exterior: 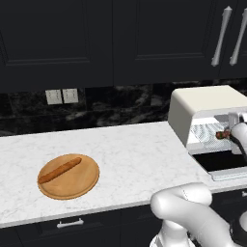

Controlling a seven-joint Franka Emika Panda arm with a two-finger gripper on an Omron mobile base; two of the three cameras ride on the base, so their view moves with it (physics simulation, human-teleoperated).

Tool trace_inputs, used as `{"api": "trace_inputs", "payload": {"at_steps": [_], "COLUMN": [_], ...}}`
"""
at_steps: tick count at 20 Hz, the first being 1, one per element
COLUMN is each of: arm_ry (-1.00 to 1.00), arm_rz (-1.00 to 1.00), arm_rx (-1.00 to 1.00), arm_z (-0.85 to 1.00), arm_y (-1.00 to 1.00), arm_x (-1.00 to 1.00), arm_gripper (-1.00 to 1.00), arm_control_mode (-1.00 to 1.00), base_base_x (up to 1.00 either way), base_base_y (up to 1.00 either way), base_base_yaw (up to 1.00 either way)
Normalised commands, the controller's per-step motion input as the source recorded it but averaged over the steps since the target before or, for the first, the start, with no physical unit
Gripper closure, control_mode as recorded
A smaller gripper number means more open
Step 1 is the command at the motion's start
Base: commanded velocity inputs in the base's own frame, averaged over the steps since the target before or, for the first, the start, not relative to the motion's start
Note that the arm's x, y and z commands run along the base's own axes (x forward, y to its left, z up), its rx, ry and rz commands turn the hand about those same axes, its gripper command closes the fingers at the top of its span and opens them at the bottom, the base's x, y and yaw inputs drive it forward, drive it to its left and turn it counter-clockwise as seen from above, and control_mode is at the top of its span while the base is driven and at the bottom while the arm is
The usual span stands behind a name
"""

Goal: Pick up the kebab skewer and baguette bread, and place them inside the toaster oven. Close the toaster oven door and start by setting the timer.

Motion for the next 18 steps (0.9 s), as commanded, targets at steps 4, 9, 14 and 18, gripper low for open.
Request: {"api": "trace_inputs", "payload": {"at_steps": [4,9,14,18], "arm_ry": [0.07,0.07,0.01,0.00], "arm_rz": [0.05,0.00,0.00,0.00], "arm_rx": [0.00,0.00,0.00,0.00], "arm_z": [0.00,-0.20,-0.37,-0.31], "arm_y": [-0.20,-0.19,-0.09,-0.08], "arm_x": [0.67,0.47,0.34,0.19], "arm_gripper": [1.00,1.00,1.00,1.00], "arm_control_mode": [-1.00,-1.00,-1.00,-1.00], "base_base_x": [0.00,0.00,0.00,0.00], "base_base_y": [0.00,0.00,0.00,0.00], "base_base_yaw": [0.00,0.00,0.00,0.00]}}
